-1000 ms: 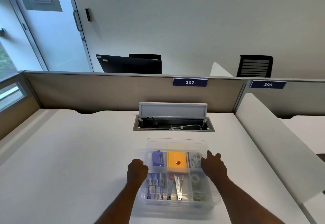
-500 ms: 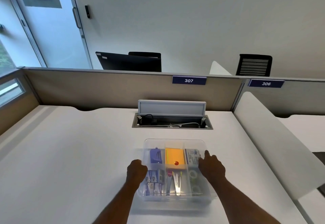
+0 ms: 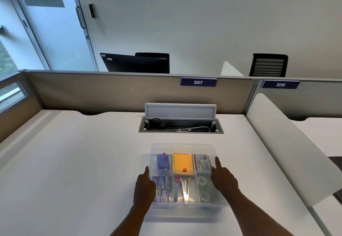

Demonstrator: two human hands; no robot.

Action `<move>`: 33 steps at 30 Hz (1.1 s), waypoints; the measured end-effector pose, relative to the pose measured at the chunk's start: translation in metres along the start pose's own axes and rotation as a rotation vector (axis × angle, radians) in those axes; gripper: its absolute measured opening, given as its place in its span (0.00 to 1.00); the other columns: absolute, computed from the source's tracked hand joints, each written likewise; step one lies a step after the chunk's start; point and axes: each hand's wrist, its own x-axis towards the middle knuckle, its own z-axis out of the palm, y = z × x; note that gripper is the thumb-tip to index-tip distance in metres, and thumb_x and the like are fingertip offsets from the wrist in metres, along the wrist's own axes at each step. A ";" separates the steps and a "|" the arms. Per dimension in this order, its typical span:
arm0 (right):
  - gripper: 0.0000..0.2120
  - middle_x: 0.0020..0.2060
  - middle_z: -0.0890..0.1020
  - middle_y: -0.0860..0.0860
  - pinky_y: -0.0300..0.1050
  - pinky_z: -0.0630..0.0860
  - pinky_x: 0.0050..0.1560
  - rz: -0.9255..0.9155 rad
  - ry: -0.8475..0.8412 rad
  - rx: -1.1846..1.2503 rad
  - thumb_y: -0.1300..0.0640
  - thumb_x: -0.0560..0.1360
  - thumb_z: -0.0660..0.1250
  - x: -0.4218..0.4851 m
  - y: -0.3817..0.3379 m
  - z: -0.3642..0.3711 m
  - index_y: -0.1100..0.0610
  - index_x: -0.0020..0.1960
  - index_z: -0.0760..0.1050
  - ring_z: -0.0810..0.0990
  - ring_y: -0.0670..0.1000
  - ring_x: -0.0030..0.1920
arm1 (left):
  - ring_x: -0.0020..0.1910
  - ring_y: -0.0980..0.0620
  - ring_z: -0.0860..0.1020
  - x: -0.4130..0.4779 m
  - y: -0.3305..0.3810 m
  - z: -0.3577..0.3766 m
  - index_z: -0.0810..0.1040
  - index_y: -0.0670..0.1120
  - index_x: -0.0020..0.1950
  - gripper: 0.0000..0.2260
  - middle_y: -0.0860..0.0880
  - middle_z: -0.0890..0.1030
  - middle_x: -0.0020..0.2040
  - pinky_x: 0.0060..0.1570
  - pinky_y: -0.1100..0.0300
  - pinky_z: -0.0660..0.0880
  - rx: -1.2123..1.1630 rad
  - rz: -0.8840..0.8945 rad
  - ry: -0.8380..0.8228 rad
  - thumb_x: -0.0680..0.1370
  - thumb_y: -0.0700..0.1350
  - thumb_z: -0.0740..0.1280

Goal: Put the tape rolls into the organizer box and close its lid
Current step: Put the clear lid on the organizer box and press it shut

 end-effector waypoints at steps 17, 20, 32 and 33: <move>0.27 0.45 0.83 0.51 0.50 0.82 0.45 -0.077 0.055 0.180 0.41 0.79 0.47 -0.001 0.020 0.023 0.46 0.76 0.45 0.82 0.49 0.38 | 0.48 0.45 0.79 0.002 -0.019 0.022 0.66 0.44 0.72 0.19 0.42 0.80 0.50 0.48 0.54 0.76 0.104 0.106 0.198 0.80 0.40 0.58; 0.27 0.47 0.83 0.53 0.53 0.81 0.47 -0.075 0.065 0.179 0.41 0.79 0.47 -0.001 0.023 0.028 0.46 0.76 0.45 0.83 0.53 0.42 | 0.49 0.44 0.79 0.002 -0.018 0.022 0.66 0.46 0.72 0.20 0.41 0.80 0.51 0.47 0.53 0.75 0.107 0.079 0.188 0.80 0.41 0.57; 0.13 0.48 0.78 0.58 0.51 0.76 0.45 0.041 0.257 0.100 0.50 0.79 0.54 0.023 -0.011 0.000 0.59 0.52 0.69 0.80 0.62 0.47 | 0.57 0.42 0.78 0.054 0.021 0.002 0.75 0.43 0.61 0.18 0.42 0.80 0.59 0.56 0.50 0.73 0.098 -0.082 0.186 0.79 0.54 0.59; 0.13 0.47 0.78 0.58 0.51 0.75 0.44 0.046 0.251 0.100 0.51 0.79 0.54 0.028 -0.014 -0.002 0.60 0.50 0.69 0.80 0.62 0.46 | 0.59 0.41 0.76 0.063 0.026 0.001 0.73 0.42 0.63 0.19 0.41 0.78 0.61 0.58 0.50 0.72 0.089 -0.092 0.161 0.79 0.53 0.59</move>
